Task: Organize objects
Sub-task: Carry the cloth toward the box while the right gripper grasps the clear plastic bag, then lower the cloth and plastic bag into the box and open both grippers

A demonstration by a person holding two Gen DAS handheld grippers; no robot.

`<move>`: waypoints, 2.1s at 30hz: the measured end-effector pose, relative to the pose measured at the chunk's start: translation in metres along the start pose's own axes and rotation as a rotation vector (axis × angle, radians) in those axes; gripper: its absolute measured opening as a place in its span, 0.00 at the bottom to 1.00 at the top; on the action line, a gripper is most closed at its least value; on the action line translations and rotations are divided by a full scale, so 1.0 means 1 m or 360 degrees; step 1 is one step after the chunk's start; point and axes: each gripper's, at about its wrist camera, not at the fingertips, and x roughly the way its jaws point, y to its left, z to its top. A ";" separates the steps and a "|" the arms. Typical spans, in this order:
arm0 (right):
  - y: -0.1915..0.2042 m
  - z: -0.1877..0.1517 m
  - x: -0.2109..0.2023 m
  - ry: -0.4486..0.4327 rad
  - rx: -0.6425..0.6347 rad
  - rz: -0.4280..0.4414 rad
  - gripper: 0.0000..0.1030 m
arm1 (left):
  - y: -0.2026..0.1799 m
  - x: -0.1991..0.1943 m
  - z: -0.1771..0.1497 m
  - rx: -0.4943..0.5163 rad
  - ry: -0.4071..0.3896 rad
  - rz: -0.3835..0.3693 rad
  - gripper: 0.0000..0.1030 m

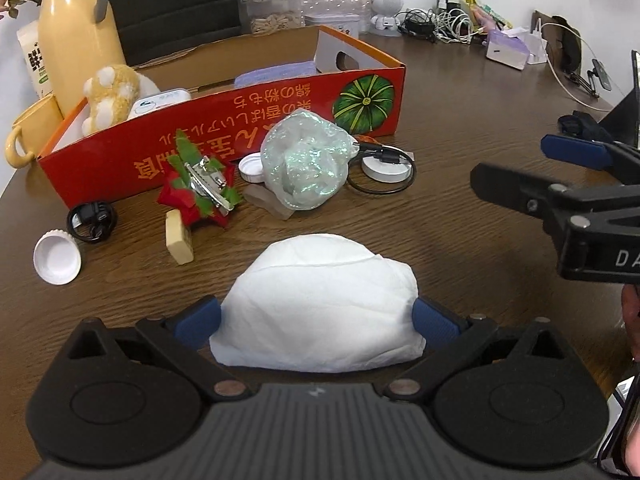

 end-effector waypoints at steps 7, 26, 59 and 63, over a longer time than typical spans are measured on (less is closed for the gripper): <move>0.002 -0.003 -0.001 0.0007 0.0005 0.0008 1.00 | -0.003 -0.005 -0.010 0.0008 -0.0116 -0.0002 0.94; 0.016 -0.001 0.000 0.0040 -0.0059 0.0012 1.00 | 0.019 -0.039 -0.030 -0.0102 -0.0361 -0.0006 0.64; 0.096 0.034 0.080 0.0109 -0.0299 0.0173 0.33 | 0.084 -0.065 -0.013 -0.0266 -0.0604 0.0116 0.63; 0.095 0.037 0.072 0.0055 -0.0290 0.0181 0.33 | 0.084 -0.066 -0.010 -0.0267 -0.0621 0.0119 0.63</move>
